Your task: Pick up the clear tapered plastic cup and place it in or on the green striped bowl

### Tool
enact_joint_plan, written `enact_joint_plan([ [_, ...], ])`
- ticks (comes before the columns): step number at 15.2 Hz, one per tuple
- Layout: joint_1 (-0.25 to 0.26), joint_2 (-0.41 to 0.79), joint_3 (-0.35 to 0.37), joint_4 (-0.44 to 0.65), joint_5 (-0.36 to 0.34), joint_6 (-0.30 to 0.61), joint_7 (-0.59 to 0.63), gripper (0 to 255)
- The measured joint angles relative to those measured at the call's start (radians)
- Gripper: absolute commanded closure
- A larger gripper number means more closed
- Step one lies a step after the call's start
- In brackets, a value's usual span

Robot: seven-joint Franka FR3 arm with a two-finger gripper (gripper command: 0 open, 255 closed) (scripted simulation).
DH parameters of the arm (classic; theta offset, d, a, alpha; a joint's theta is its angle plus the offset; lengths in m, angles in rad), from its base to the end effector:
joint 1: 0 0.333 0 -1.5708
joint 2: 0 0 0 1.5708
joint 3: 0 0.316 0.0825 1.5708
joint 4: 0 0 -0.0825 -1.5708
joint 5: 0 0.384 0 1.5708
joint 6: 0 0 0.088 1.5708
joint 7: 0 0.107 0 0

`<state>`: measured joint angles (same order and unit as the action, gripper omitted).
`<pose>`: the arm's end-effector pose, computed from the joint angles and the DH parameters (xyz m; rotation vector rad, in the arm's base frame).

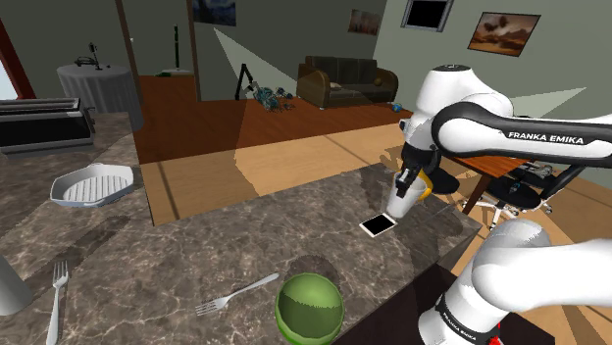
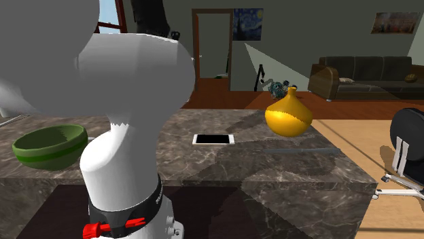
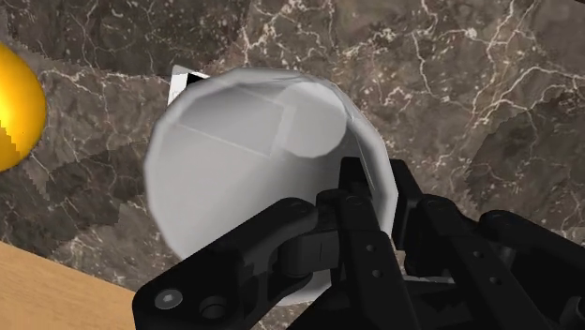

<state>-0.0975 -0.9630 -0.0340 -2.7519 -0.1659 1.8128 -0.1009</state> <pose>0.2674 -0.0491 0.4744 3.0059 0.0324 0.0142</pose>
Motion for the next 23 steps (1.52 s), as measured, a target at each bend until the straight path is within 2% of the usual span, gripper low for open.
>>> enact_joint_plan([
  [4, 0.062, 0.001, 0.102, 0.019, 0.085, -0.031, 0.101, 255],
  [12, 0.162, 0.096, 0.302, 0.117, 0.237, -0.049, 0.305, 255],
  [19, 0.201, 0.232, 0.467, 0.255, 0.326, -0.05, 0.475, 255],
  [23, 0.199, 0.331, 0.555, 0.373, 0.345, -0.062, 0.569, 255],
])
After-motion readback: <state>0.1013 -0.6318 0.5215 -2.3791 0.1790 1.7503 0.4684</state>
